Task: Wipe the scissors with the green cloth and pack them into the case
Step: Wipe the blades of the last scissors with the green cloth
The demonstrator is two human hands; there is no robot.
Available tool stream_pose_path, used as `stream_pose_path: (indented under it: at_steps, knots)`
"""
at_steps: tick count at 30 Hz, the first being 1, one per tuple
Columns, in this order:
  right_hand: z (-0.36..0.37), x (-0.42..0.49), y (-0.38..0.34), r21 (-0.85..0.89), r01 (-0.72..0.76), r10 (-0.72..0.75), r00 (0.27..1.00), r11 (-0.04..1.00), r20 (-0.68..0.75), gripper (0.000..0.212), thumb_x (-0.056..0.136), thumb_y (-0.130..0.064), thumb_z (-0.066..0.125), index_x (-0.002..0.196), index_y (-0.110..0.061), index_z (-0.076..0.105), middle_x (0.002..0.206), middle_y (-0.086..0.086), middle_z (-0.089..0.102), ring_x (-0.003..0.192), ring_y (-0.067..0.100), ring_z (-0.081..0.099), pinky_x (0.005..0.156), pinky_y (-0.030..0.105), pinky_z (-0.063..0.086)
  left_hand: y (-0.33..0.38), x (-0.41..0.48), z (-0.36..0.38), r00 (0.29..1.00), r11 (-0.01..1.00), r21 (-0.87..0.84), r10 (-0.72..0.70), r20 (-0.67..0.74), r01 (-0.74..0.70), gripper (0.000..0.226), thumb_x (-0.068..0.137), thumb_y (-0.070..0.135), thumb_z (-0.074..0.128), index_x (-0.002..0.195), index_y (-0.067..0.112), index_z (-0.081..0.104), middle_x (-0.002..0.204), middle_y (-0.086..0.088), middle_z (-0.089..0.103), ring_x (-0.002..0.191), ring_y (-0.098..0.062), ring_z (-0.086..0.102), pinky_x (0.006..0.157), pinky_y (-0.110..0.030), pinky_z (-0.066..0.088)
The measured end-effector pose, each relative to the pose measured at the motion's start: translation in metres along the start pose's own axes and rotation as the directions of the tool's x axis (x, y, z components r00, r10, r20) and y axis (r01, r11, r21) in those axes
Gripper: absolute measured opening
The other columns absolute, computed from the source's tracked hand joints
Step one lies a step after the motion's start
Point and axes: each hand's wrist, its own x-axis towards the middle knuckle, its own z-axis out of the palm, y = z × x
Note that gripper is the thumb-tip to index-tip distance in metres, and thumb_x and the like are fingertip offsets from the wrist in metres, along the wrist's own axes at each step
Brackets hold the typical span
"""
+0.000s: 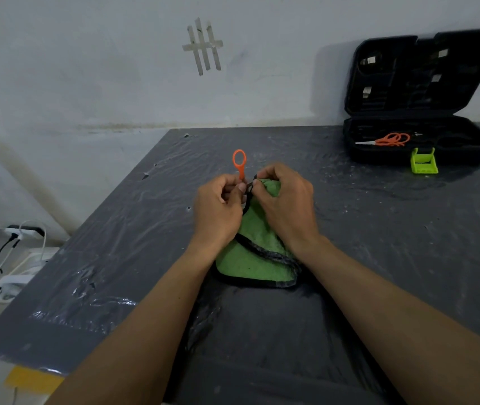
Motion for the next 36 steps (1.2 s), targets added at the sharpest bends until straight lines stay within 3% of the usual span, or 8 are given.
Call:
stream_pose_path:
  at_steps: [4, 9, 15, 18, 21, 26, 31, 36]
  knots:
    - [-0.002, 0.002, 0.002, 0.01, -0.028, 0.028, 1.0, 1.0, -0.008, 0.005, 0.084, -0.016, 0.065, 0.085, -0.011, 0.063, 0.084, 0.0, 0.067, 0.082, 0.019, 0.061, 0.074, 0.036, 0.049, 0.002, -0.001, -0.001, 1.0, 1.0, -0.018, -0.005, -0.003, 0.005, 0.011, 0.091, 0.007, 0.058, 0.088, 0.015, 0.066, 0.071, 0.01, 0.064, 0.061, 0.005, 0.062, 0.056, -0.007, 0.045]
    - [-0.002, 0.004, 0.004, 0.027, -0.055, 0.056, 0.998, 0.998, -0.025, 0.006, 0.087, -0.017, 0.065, 0.089, -0.011, 0.064, 0.086, -0.001, 0.067, 0.083, 0.014, 0.061, 0.073, 0.026, 0.046, 0.002, 0.001, -0.005, 0.999, 0.997, -0.068, -0.04, -0.01, 0.039, 0.009, 0.091, 0.009, 0.058, 0.091, 0.009, 0.067, 0.073, 0.006, 0.065, 0.061, 0.005, 0.062, 0.056, -0.007, 0.044]
    - [-0.003, 0.004, 0.006, 0.092, -0.119, 0.118, 0.993, 0.989, 0.013, 0.013, 0.095, -0.027, 0.056, 0.097, -0.016, 0.064, 0.092, -0.008, 0.066, 0.091, 0.008, 0.06, 0.076, 0.023, 0.046, 0.002, 0.002, -0.007, 0.976, 0.93, -0.313, -0.214, -0.041, 0.191, 0.008, 0.093, 0.014, 0.056, 0.088, 0.016, 0.062, 0.078, 0.003, 0.067, 0.064, 0.004, 0.062, 0.058, -0.012, 0.046]
    - [-0.005, 0.006, 0.004, 0.183, -0.16, 0.16, 0.987, 0.97, 0.014, 0.008, 0.094, -0.028, 0.058, 0.096, -0.02, 0.06, 0.089, -0.016, 0.062, 0.091, 0.003, 0.059, 0.075, 0.016, 0.044, -0.002, 0.004, -0.006, 0.967, 0.914, -0.335, -0.253, -0.032, 0.228, 0.009, 0.094, 0.015, 0.056, 0.088, 0.017, 0.062, 0.082, 0.0, 0.068, 0.067, 0.003, 0.064, 0.062, -0.014, 0.047]
    - [-0.007, 0.008, 0.004, 0.276, -0.219, 0.225, 0.974, 0.936, 0.01, 0.01, 0.094, -0.03, 0.059, 0.097, -0.022, 0.053, 0.089, -0.013, 0.061, 0.088, 0.002, 0.06, 0.072, 0.015, 0.047, -0.005, 0.003, -0.005, 0.969, 0.919, -0.326, -0.246, -0.032, 0.223, 0.008, 0.094, 0.015, 0.055, 0.09, 0.017, 0.062, 0.084, -0.004, 0.068, 0.068, 0.003, 0.064, 0.061, -0.012, 0.046]
    - [-0.004, 0.009, 0.005, 0.324, -0.167, 0.152, 0.986, 0.931, 0.072, 0.004, 0.092, -0.021, 0.061, 0.091, -0.017, 0.059, 0.088, -0.01, 0.063, 0.086, 0.0, 0.059, 0.076, 0.015, 0.047, -0.002, 0.0, 0.001, 0.981, 0.926, -0.338, -0.192, -0.034, 0.17, 0.007, 0.093, 0.013, 0.056, 0.09, 0.015, 0.062, 0.082, 0.0, 0.068, 0.073, 0.001, 0.064, 0.066, -0.013, 0.047]
    - [-0.004, 0.008, 0.006, 0.357, -0.174, 0.106, 0.974, 0.918, 0.203, 0.01, 0.089, -0.017, 0.066, 0.099, -0.016, 0.063, 0.098, -0.007, 0.067, 0.095, -0.001, 0.062, 0.081, 0.009, 0.046, -0.004, -0.001, 0.004, 0.977, 0.918, -0.356, -0.207, -0.059, 0.173, 0.008, 0.091, 0.018, 0.06, 0.087, 0.022, 0.065, 0.087, 0.0, 0.069, 0.081, -0.009, 0.063, 0.075, -0.03, 0.05]
    - [-0.002, 0.007, 0.008, 0.248, -0.144, 0.081, 0.966, 0.958, 0.247, 0.015, 0.088, -0.027, 0.067, 0.1, -0.018, 0.068, 0.102, -0.005, 0.069, 0.097, 0.005, 0.062, 0.086, 0.02, 0.049, -0.004, -0.001, 0.005, 0.968, 0.894, -0.407, -0.241, -0.077, 0.19, 0.008, 0.091, 0.018, 0.061, 0.086, 0.022, 0.066, 0.085, 0.001, 0.069, 0.077, -0.009, 0.061, 0.072, -0.028, 0.047]
